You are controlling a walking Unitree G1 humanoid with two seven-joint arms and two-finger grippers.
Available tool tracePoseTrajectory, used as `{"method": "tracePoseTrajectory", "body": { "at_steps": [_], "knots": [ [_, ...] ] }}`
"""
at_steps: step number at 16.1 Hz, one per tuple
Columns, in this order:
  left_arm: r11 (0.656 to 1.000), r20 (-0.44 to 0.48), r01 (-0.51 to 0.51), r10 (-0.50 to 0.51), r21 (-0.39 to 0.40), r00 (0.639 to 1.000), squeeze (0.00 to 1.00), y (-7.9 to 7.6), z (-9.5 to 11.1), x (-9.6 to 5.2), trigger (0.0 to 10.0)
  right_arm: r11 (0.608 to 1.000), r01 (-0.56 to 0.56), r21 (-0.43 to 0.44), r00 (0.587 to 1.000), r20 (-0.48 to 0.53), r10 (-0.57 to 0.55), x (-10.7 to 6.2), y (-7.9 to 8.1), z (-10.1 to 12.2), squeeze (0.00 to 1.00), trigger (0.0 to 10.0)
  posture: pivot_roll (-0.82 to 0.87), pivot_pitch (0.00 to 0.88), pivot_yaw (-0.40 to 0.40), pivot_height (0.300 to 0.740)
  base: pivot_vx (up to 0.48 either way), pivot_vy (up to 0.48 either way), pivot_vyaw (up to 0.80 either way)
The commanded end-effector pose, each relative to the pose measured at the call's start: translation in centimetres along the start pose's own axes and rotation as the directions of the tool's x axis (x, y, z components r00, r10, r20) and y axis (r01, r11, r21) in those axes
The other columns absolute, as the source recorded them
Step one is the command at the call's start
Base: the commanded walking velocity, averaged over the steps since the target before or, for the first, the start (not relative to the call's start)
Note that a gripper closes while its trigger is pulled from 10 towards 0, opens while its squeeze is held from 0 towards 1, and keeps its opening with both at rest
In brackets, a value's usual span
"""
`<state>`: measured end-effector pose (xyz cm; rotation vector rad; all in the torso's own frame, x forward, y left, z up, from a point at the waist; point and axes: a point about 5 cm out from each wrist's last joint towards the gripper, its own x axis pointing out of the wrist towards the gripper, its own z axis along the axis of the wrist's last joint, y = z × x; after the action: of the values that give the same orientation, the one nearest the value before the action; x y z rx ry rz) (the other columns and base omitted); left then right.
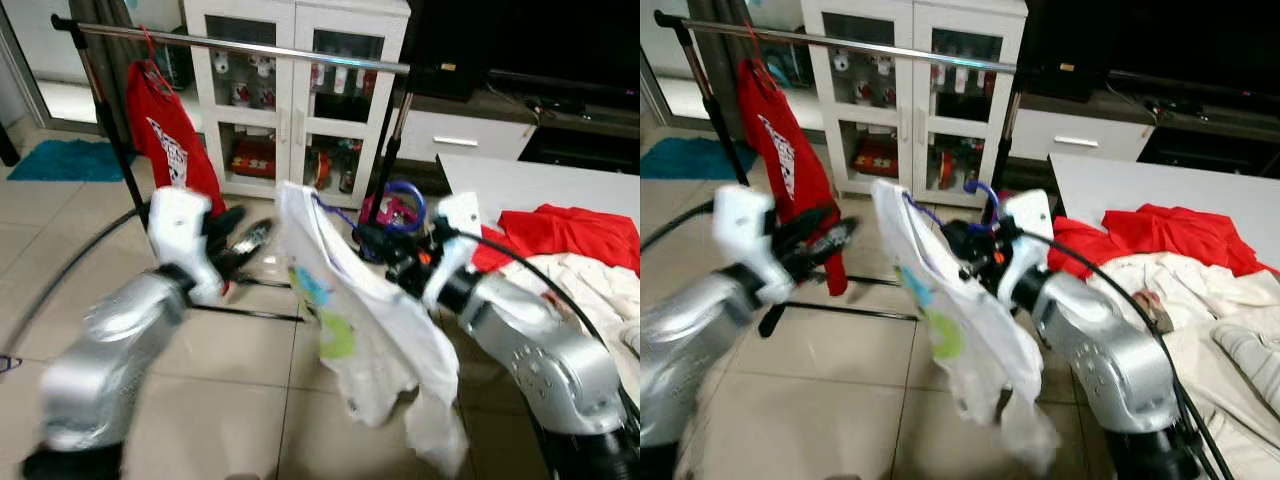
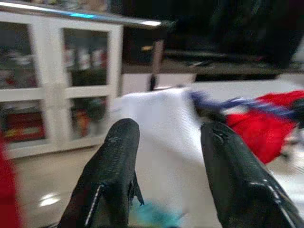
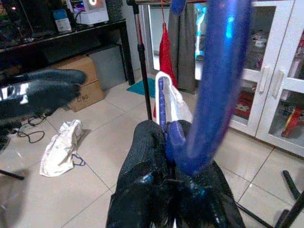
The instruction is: Hang hanger
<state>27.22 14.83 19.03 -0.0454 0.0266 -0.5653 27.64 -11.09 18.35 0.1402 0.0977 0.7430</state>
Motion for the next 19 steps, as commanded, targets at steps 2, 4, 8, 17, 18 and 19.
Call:
{"method": "tracePoseTrajectory", "body": {
  "at_steps": [2,4,8,17,18,19],
  "knots": [
    [0.999,-0.049,0.019,-0.017,0.031,0.999,1.0,-0.6,-0.8,1.3,10.0,0.999,-0.038,-0.013,0.999,0.038,0.038,0.6,0.3,0.9,0.0,10.0,0.11,0.0,-0.069,0.74,0.0,0.0,0.0],
    [0.992,-0.086,-0.053,0.063,0.113,0.994,0.62,-0.2,-1.4,2.2,10.0,0.995,-0.096,0.018,0.994,0.055,0.095,1.0,0.9,1.1,0.0,10.0,0.11,0.0,-0.069,0.74,0.0,0.0,0.0],
    [0.983,-0.071,-0.098,0.11,0.158,0.991,0.0,-0.3,-1.5,3.2,10.0,0.97,-0.224,0.09,0.973,0.068,0.219,1.2,1.8,0.8,0.0,10.0,0.11,0.0,-0.071,0.74,0.0,0.0,0.0],
    [0.979,-0.026,-0.136,0.142,0.148,0.99,0.0,-1.5,-1.5,3.5,0.0,0.972,-0.218,0.082,0.975,0.057,0.214,1.6,1.0,0.7,0.0,10.0,0.11,0.0,-0.087,0.74,0.0,0.0,0.0],
    [0.978,-0.023,-0.151,0.156,0.147,0.987,0.0,-1.5,-1.5,3.4,0.0,0.973,-0.217,0.084,0.975,0.058,0.212,1.6,1.0,0.7,0.0,10.0,0.11,0.0,-0.087,0.74,0.0,0.0,0.0],
    [0.976,-0.02,-0.162,0.166,0.145,0.986,0.0,-1.4,-1.5,3.4,0.0,0.972,-0.217,0.087,0.975,0.06,0.213,1.7,0.9,0.7,0.0,10.0,0.11,0.0,-0.087,0.74,0.0,0.0,0.0]
  ]
}}
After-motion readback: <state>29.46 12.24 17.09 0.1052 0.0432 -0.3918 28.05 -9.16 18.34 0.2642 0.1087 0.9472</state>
